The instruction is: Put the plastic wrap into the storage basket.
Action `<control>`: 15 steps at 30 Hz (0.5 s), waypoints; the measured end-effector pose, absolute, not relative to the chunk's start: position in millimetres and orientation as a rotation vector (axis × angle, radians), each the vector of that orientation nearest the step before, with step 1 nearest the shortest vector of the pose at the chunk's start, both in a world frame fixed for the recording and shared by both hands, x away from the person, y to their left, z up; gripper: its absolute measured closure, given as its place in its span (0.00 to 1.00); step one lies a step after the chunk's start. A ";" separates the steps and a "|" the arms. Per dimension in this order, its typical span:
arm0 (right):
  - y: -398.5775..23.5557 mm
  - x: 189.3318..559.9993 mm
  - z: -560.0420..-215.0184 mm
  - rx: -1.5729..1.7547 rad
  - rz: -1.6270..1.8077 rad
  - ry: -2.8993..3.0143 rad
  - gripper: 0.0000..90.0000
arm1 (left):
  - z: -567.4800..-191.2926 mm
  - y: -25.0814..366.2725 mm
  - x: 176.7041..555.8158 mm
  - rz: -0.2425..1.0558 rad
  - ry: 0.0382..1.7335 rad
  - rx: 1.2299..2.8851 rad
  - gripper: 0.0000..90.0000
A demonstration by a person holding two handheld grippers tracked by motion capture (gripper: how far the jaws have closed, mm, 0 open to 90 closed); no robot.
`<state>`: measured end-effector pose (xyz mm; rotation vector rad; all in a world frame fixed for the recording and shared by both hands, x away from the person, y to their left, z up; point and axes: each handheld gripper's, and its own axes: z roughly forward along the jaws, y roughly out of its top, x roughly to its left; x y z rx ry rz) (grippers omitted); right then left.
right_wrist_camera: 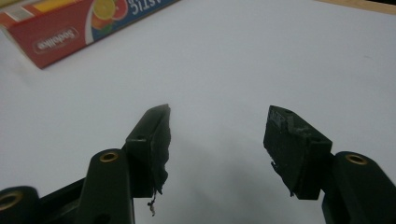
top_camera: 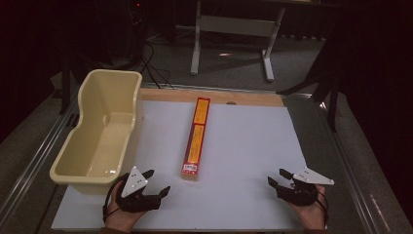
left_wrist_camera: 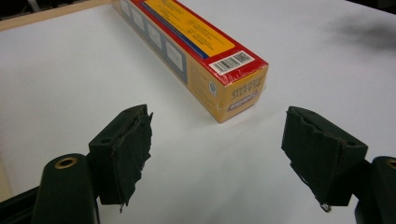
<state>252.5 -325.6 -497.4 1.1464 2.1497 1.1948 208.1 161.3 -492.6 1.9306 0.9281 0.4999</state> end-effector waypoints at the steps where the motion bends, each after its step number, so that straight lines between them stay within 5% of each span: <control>1: -325.4 252.2 -497.4 1.148 1.204 2.151 0.45 | -491.8 161.7 208.1 0.504 0.926 1.924 0.26; 15: -315.0 254.1 -493.7 1.180 1.253 2.166 0.40 | -490.0 165.2 207.7 0.514 0.929 1.888 0.24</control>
